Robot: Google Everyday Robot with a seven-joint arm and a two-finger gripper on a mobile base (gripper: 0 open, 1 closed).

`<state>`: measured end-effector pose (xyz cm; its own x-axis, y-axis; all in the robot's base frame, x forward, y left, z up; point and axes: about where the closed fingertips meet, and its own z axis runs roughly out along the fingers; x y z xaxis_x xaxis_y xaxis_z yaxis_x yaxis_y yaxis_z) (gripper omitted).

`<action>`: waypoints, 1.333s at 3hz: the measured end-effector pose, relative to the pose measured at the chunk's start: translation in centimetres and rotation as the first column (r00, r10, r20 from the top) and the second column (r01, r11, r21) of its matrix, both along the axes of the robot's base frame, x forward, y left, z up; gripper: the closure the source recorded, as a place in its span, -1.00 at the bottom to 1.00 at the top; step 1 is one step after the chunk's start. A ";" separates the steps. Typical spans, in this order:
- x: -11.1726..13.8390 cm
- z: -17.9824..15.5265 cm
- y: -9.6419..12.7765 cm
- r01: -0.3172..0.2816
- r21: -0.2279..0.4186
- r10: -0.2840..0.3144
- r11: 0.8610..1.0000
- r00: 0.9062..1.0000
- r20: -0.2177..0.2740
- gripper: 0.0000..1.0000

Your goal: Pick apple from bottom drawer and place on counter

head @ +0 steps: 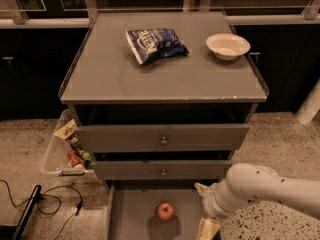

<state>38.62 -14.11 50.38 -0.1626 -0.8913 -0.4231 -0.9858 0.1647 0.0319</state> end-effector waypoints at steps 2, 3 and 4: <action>1.0 -6.1 1.2 0.015 0.033 -0.014 0.999 1.000 -0.027 -1.00; 1.7 -9.5 2.1 0.033 0.034 -0.032 0.999 0.999 -0.027 -1.00; 4.5 -15.1 3.2 0.085 0.099 -0.085 0.992 0.996 0.004 -1.00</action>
Offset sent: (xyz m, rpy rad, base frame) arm 0.0141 0.0088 -0.0447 0.0246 0.0050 -0.0125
